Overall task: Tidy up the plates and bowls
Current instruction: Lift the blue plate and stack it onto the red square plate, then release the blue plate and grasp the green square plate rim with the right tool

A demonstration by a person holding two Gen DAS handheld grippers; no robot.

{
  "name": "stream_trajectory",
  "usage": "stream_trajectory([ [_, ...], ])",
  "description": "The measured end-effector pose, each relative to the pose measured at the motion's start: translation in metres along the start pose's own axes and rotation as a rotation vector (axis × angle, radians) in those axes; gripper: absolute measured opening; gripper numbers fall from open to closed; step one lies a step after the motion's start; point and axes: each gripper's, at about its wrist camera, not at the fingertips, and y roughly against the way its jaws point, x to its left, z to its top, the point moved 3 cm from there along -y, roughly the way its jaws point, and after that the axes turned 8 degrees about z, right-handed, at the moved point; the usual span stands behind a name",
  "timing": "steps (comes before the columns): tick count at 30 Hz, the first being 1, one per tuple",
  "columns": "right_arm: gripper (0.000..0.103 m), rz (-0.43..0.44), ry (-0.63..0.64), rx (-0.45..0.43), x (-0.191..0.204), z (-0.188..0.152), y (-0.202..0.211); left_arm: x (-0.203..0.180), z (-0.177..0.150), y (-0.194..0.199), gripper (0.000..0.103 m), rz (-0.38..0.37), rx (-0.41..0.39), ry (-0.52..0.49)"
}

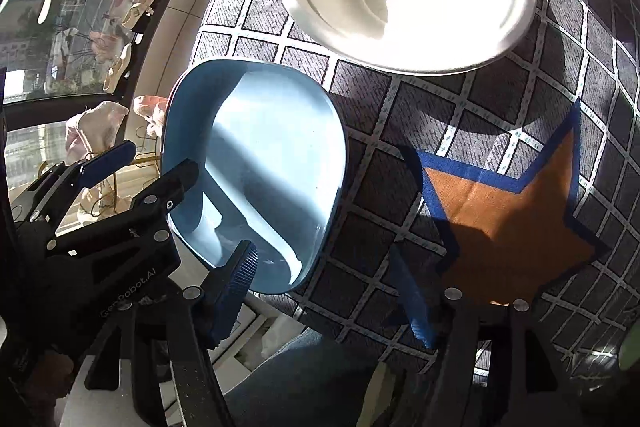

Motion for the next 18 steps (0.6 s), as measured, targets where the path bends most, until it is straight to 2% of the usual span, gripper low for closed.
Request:
stream_trajectory([
  [5,0.07,-0.016,-0.106,-0.014,-0.04,-0.014,0.008,-0.011,-0.001,0.005,0.077,-0.012,-0.006,-0.025],
  [10,0.07,-0.031,-0.195,-0.035,-0.084,-0.04,0.024,-0.041,-0.001,0.02,0.077,-0.066,-0.021,-0.1],
  [18,0.07,-0.031,-0.456,-0.158,-0.178,-0.098,0.077,-0.129,0.0,0.054,0.078,-0.156,-0.06,-0.315],
])
